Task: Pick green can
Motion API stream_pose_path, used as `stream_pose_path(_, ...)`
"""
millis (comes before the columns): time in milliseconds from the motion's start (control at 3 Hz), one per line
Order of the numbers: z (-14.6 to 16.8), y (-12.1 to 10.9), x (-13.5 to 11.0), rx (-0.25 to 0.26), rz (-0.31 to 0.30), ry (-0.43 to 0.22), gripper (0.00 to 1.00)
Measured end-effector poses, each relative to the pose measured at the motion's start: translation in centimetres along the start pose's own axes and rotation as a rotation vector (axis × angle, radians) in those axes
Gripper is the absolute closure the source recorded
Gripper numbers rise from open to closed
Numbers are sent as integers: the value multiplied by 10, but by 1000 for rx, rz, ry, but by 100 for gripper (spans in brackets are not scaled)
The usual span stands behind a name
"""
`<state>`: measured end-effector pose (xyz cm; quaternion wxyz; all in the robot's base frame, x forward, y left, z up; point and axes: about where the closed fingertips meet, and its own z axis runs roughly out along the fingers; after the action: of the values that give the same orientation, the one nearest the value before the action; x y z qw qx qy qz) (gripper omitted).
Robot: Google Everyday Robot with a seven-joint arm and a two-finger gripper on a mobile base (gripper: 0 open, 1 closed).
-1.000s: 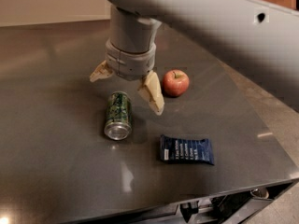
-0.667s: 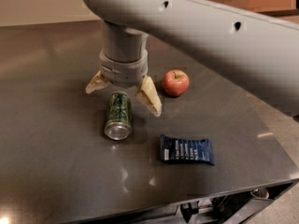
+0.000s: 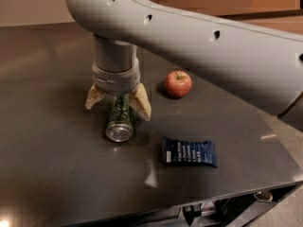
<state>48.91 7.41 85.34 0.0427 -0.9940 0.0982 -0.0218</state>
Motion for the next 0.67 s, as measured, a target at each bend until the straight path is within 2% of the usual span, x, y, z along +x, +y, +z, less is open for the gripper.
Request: stream_pose_path(667,5,-2,-4,-37,-52,2,64)
